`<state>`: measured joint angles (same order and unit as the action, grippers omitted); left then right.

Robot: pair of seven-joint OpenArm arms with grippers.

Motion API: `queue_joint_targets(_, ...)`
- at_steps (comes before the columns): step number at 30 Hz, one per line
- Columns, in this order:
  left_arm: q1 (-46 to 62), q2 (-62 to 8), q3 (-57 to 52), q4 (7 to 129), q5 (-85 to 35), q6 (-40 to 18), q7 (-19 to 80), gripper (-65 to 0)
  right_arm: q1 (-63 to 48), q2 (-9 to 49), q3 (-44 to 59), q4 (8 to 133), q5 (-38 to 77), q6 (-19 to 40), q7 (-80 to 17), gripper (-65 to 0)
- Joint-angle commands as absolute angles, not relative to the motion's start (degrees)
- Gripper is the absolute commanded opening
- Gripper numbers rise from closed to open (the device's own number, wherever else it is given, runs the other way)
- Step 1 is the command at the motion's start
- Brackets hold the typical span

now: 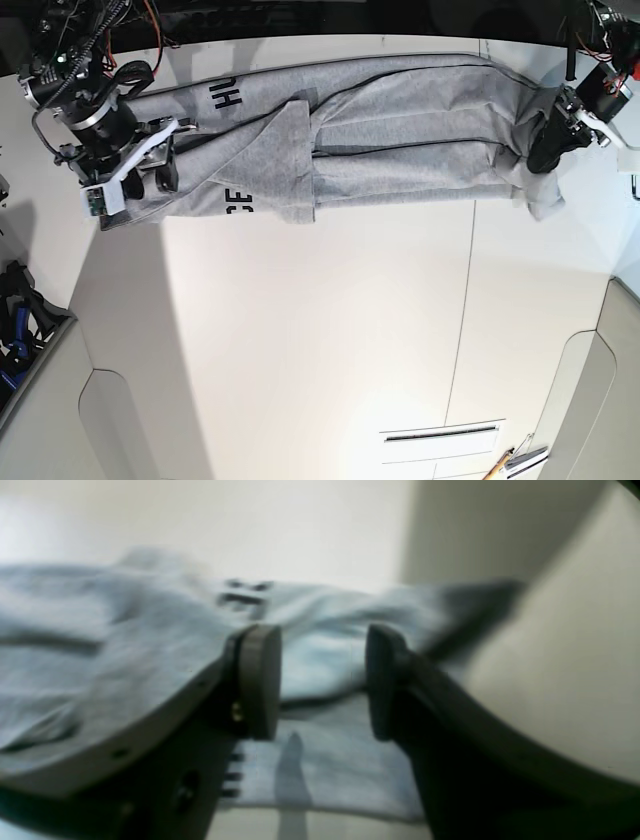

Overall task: Fold the T-shirt properly
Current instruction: 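Grasp the opposite end with the left gripper and lift it, then fold the held end with the left gripper toward the right gripper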

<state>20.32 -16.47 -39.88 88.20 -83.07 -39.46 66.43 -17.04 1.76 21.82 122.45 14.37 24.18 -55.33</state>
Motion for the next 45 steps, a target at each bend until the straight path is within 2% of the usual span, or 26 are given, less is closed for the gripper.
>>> queue_joint_targets(1,20.16,-16.12,-40.10,91.42,-85.00,-40.00,65.87,-65.0,-17.04,2.61,23.38,123.35,15.29,23.94,-53.82,-37.4)
queue_joint_targets(7,20.16,-12.23,-32.69,101.08,-85.00,-40.00,66.48,-65.0,-17.47,4.51,28.77,123.07,15.73,23.79,-53.78,-37.4)
queue_joint_targets(11,19.88,-11.99,-22.28,101.45,-85.00,-40.00,66.06,-65.0,-18.79,4.93,29.30,123.04,15.84,23.77,-53.71,-37.4)
queue_joint_targets(16,16.78,-8.14,-13.63,101.45,-82.52,-40.00,64.51,-65.0,-19.09,4.93,29.30,123.04,15.94,23.77,-53.76,-37.4)
queue_joint_targets(20,15.22,-5.58,-8.23,101.45,-77.41,-40.00,63.29,-65.0,-19.11,4.93,29.30,123.04,17.37,23.77,-53.80,-37.4)
queue_joint_targets(28,15.27,-5.41,-2.17,101.43,-71.77,-40.00,62.78,-65.0,-19.09,4.93,29.30,123.04,17.41,23.77,-53.82,-37.4)
queue_joint_targets(29,15.27,-5.41,-1.98,101.43,-71.79,-40.00,62.78,-64.0,-19.09,4.93,29.30,123.04,17.41,23.77,-53.82,-37.4)
queue_joint_targets(31,15.25,-5.41,-1.83,101.43,-72.20,-40.00,62.76,-49.1,-19.09,4.93,29.30,123.04,17.76,23.77,-53.82,-37.4)
queue_joint_targets(33,15.25,-5.41,-1.85,101.43,-72.23,-40.00,62.61,-40.4,-19.09,4.93,29.30,123.04,18.70,23.77,-53.82,-37.4)
queue_joint_targets(39,15.27,-5.74,-2.57,102.28,-73.03,-40.00,62.92,-39.5,-19.05,4.93,29.30,123.04,19.09,23.77,-53.80,-37.4)
queue_joint_targets(45,15.79,-7.14,-7.97,104.31,-71.70,-40.00,63.53,-39.4,-19.07,4.95,29.30,123.04,19.07,23.79,-53.80,-37.4)
